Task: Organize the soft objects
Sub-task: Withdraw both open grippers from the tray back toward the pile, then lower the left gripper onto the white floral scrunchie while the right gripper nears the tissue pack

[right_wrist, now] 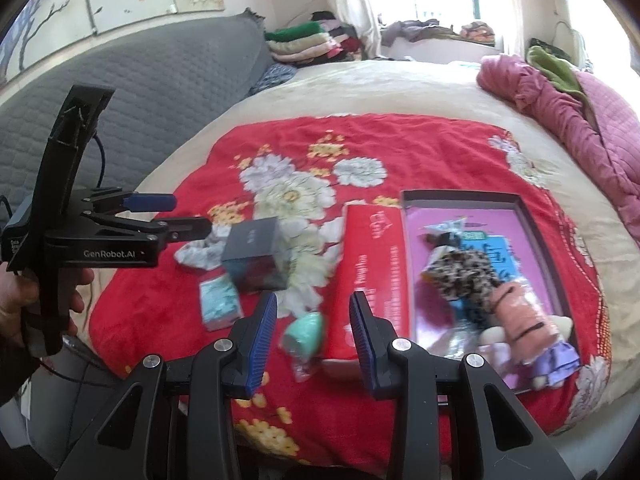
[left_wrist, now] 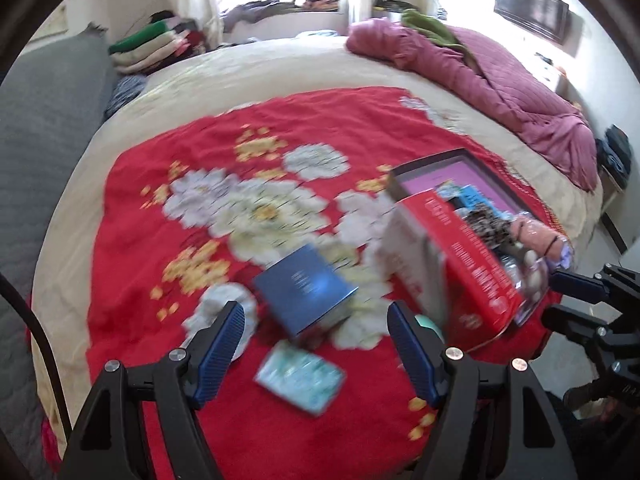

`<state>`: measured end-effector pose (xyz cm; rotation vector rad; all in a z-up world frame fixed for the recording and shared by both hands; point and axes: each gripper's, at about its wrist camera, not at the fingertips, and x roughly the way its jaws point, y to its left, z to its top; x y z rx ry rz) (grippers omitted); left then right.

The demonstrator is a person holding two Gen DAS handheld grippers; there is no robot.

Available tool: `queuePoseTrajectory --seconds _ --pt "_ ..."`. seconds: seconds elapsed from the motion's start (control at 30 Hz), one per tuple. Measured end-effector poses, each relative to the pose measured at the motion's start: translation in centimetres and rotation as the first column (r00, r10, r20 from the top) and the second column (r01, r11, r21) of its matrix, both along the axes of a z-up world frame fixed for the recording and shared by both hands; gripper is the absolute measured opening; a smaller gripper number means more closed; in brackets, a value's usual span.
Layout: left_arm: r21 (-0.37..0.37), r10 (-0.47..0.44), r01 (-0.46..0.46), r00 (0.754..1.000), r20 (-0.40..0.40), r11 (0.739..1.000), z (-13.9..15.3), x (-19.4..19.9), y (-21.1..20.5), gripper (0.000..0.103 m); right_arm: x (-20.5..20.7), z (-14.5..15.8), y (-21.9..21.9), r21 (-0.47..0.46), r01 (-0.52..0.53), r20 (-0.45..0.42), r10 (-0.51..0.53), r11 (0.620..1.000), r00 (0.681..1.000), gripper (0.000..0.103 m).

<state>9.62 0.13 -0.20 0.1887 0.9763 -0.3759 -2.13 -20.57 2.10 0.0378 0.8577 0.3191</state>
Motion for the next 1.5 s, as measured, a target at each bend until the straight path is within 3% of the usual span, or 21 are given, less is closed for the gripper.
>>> queuePoseTrajectory --seconds 0.3,0.57,0.9,1.03,1.23,1.5 --pt "-0.007 0.054 -0.054 0.997 -0.049 0.999 -3.5 -1.1 5.3 0.074 0.5 -2.8 4.0 -0.025 -0.058 -0.061 0.057 0.998 0.997 0.039" --pt "0.016 0.069 -0.069 0.995 -0.067 0.998 -5.9 1.0 9.0 0.074 2.0 -5.4 7.0 -0.022 -0.107 -0.113 0.104 0.994 0.988 0.039" --pt "0.036 0.018 -0.014 0.996 -0.093 0.999 -9.3 3.9 9.3 0.074 3.8 -8.1 11.3 -0.006 -0.2 -0.145 0.197 0.98 0.97 0.039" --pt "0.04 0.006 -0.001 0.994 -0.107 0.999 -10.7 4.9 9.5 0.087 4.5 -9.5 12.3 0.005 -0.221 -0.172 0.218 0.975 0.961 0.039" --pt "0.057 -0.013 0.021 0.992 -0.125 0.998 -12.4 6.1 9.5 0.087 5.3 -11.1 13.1 0.029 -0.241 -0.202 0.242 0.97 0.949 0.039" --pt "0.074 -0.021 0.033 0.988 -0.156 0.997 -14.5 7.3 9.3 0.087 6.0 -12.4 14.4 0.029 -0.281 -0.222 0.281 0.959 0.934 0.049"
